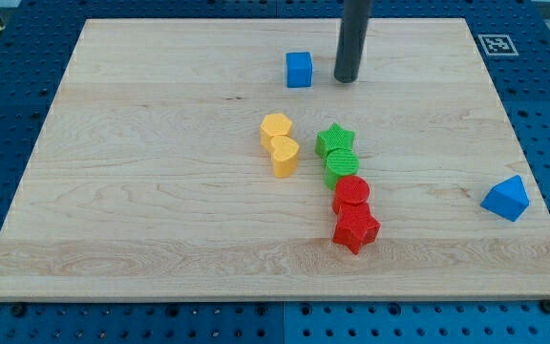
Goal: Drag your arm towards the bottom right
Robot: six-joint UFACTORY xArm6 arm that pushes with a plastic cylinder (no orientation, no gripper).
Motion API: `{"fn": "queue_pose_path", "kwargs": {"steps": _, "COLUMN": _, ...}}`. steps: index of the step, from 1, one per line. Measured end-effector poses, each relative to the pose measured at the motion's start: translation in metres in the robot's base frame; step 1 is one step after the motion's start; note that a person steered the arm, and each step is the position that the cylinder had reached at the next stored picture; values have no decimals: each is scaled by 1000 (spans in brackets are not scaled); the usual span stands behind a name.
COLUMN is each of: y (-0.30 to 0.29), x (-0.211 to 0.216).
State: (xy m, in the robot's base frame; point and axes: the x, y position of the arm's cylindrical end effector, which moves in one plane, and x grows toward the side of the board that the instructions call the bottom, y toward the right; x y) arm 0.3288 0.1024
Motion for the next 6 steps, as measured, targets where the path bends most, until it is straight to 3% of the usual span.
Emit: {"fn": "queue_pose_path", "kwargs": {"steps": 6, "y": 74, "x": 184}}
